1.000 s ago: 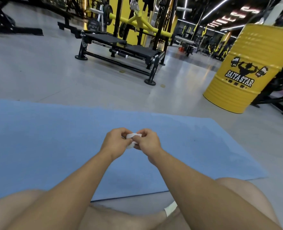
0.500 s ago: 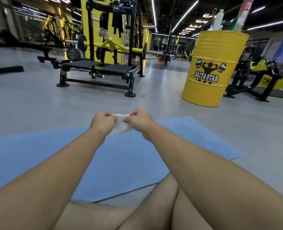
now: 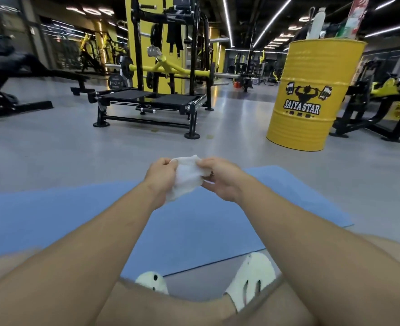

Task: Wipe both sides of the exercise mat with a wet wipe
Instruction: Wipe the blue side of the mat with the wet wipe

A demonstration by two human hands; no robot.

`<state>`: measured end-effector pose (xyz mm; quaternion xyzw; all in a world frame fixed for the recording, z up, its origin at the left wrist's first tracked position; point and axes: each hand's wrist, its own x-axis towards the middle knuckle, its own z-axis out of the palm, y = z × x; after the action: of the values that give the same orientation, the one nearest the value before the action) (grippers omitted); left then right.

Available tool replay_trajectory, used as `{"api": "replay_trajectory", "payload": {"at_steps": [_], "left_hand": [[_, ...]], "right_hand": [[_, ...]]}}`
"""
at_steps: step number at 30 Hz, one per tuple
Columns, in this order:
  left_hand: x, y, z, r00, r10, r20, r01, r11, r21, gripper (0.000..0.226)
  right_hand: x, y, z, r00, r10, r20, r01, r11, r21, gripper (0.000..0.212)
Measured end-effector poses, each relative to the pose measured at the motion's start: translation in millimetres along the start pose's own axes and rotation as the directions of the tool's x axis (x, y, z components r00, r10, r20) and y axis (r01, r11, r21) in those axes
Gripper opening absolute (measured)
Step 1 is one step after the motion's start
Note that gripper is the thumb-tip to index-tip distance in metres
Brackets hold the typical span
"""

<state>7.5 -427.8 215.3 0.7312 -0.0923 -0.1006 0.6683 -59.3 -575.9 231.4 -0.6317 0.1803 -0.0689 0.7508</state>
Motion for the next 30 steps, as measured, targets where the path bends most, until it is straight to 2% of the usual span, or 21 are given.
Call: {"api": "replay_trajectory", "payload": {"at_steps": [4, 7, 9, 12, 17, 19, 22, 24, 26, 30], "left_hand": [[4, -14, 3, 0.998, -0.049, 0.039, 0.049, 0.999, 0.004, 0.014], [13, -27, 12, 0.992, -0.085, 0.097, 0.091, 0.994, -0.065, 0.005], [23, -34, 23, 0.986, -0.099, 0.138, 0.112, 0.989, -0.093, 0.014], [40, -49, 47, 0.966, -0.099, 0.238, 0.127, 0.986, -0.106, 0.021], [82, -92, 99, 0.931, -0.153, 0.331, 0.142, 0.988, 0.057, 0.036], [100, -113, 125, 0.926, -0.157, 0.343, 0.132, 0.987, 0.095, 0.04], [125, -146, 163, 0.921, -0.148, 0.36, 0.095, 0.982, 0.162, 0.046], [143, -169, 188, 0.91, -0.133, 0.392, 0.051, 0.976, 0.214, 0.049], [162, -189, 213, 0.896, -0.119, 0.428, -0.006, 0.96, 0.279, 0.053], [203, -224, 263, 0.861, -0.062, 0.505, -0.167, 0.903, 0.397, 0.061]], "right_hand": [[19, 13, -15, 0.996, 0.043, -0.078, -0.039, 0.998, 0.043, 0.011], [43, 24, -26, 0.982, 0.027, -0.184, -0.041, 0.997, -0.07, 0.015], [63, 34, -38, 0.965, -0.01, -0.261, -0.038, 0.983, -0.178, 0.016], [91, 50, -62, 0.954, -0.047, -0.297, -0.042, 0.957, -0.286, 0.015], [135, 75, -123, 0.943, 0.026, -0.333, -0.144, 0.931, -0.336, 0.008], [151, 85, -150, 0.948, 0.09, -0.305, -0.193, 0.925, -0.328, 0.016], [178, 105, -189, 0.957, 0.094, -0.275, -0.196, 0.907, -0.372, 0.01], [201, 123, -215, 0.961, 0.017, -0.277, -0.144, 0.884, -0.445, 0.005], [223, 142, -239, 0.959, -0.043, -0.281, -0.114, 0.848, -0.518, 0.008], [274, 179, -280, 0.914, -0.17, -0.368, -0.134, 0.729, -0.671, 0.014]]}}
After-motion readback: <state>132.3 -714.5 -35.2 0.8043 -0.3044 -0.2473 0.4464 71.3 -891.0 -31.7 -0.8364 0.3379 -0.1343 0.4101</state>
